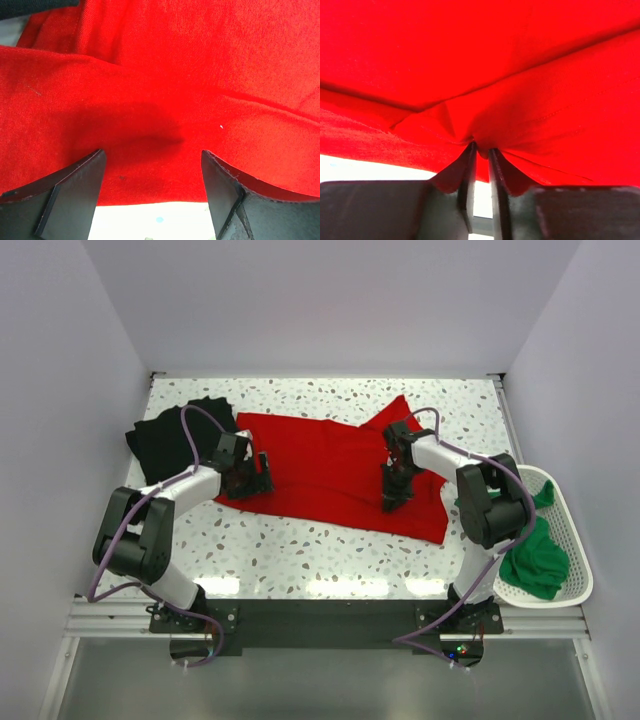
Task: Fold and stack the t-shirts
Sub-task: Fold the tshirt
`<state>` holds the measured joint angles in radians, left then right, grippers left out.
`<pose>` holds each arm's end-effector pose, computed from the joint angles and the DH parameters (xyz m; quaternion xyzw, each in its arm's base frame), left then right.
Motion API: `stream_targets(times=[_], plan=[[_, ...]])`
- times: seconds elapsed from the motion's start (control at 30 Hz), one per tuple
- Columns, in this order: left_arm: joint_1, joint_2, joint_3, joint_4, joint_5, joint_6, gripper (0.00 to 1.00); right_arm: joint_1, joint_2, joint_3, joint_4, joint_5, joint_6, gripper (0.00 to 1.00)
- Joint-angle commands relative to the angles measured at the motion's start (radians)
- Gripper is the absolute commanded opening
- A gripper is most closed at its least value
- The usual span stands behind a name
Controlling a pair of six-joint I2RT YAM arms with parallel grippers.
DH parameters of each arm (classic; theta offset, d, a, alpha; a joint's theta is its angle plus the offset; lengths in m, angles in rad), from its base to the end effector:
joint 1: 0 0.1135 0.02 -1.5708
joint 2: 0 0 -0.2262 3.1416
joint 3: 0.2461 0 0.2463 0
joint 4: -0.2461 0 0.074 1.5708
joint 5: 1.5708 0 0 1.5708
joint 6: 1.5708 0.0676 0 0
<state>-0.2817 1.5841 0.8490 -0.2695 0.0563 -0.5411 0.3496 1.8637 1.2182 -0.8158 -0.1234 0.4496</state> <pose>0.3028 -0.0916 0.1046 -0.1163 0.9528 -0.1364 0.2451 0.3050 0.1200 0.0940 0.0464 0.9955 0.0780 0.0264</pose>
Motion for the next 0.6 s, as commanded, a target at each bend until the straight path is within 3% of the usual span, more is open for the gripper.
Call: stream_targets(times=[0.0, 0.17, 0.57], plan=[[0.007, 0.002, 0.013, 0.041, 0.002, -0.014, 0.82, 0.006, -0.003, 0.03, 0.0, -0.002, 0.003, 0.15], [0.007, -0.001, 0.004, 0.044, -0.001, -0.013, 0.82, 0.008, 0.003, 0.058, -0.014, -0.004, 0.003, 0.03], [0.007, 0.002, -0.022, 0.047, -0.004, -0.005, 0.82, 0.008, 0.095, 0.245, -0.091, 0.03, -0.031, 0.02]])
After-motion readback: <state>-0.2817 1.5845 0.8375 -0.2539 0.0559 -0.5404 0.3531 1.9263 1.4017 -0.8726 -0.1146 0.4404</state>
